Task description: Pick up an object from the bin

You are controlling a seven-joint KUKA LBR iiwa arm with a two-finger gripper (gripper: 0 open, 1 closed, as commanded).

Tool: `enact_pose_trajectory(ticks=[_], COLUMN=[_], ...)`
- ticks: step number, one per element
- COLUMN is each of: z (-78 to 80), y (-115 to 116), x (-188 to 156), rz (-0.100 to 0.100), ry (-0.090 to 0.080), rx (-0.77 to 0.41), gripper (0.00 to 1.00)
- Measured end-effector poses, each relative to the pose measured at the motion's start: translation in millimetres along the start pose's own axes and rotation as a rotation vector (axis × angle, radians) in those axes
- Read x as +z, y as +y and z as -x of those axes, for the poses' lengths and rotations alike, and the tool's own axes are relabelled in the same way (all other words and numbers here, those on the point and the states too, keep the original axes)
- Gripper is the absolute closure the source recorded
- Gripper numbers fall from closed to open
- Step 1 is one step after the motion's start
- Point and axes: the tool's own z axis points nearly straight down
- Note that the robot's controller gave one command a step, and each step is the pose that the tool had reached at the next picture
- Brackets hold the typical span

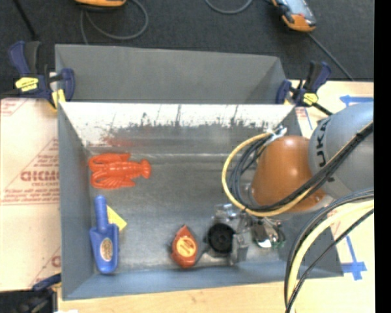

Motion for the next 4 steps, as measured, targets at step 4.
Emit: enact_pose_trajectory(ticks=[4], z=[46.6], y=[40.6], x=[-112.9], rz=[0.000], ry=[0.004], rx=[-0.012], gripper=[1.00])
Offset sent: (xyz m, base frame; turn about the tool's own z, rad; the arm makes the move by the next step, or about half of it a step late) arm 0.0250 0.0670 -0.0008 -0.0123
